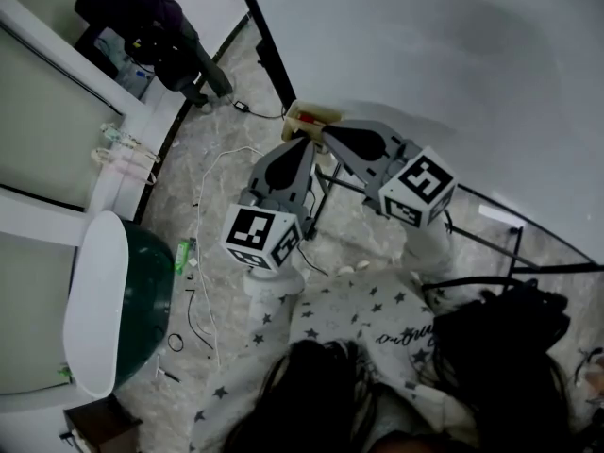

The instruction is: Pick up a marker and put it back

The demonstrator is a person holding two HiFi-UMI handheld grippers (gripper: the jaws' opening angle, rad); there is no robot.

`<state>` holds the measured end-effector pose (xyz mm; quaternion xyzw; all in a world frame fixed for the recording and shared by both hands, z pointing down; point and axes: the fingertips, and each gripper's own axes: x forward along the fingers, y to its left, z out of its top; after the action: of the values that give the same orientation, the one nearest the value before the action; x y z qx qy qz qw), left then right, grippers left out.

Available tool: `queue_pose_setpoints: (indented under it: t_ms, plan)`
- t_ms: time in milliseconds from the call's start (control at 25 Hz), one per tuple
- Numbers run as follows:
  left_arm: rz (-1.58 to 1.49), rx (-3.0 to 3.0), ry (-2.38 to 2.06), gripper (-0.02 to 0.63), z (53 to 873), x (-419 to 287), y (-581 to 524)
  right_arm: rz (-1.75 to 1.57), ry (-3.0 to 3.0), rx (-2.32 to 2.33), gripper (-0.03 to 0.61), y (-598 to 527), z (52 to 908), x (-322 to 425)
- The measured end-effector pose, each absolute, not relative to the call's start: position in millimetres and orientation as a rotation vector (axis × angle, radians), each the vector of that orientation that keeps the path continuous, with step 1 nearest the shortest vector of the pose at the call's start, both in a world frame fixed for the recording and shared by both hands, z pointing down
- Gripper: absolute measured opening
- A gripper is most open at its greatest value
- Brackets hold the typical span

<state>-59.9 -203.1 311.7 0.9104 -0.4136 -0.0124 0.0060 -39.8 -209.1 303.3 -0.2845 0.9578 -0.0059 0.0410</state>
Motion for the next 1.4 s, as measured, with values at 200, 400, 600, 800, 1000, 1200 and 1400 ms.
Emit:
queue_pose_setpoints:
  t_ms: [200,400,600,800,1000,1200,1400]
  plan:
    - [-0.03,2.848,-1.299,0.002,313,-61,-203,-0.041,2.928,-0.859,0.008,-210,306,-41]
    - [-0.028,2.838,-1.317,0.002,314,-65,-203,-0.038,2.943,-0.845,0.008,-210,308,-45]
    - [-0.023,2.832,-1.336,0.002,312,-67,-207,-0.04,2.959,-0.839,0.008,-215,310,-47]
    - [-0.027,2.833,-1.34,0.002,309,-69,-204,-0.04,2.961,-0.831,0.008,-213,307,-50]
    - [-0.027,2.842,-1.331,0.002,310,-67,-204,-0.043,2.956,-0.841,0.008,-213,309,-49]
    - [-0.031,2.846,-1.326,0.002,307,-66,-202,-0.042,2.957,-0.851,0.008,-211,307,-48]
    - [-0.037,2.842,-1.328,0.002,305,-69,-202,-0.043,2.962,-0.852,0.008,-211,306,-50]
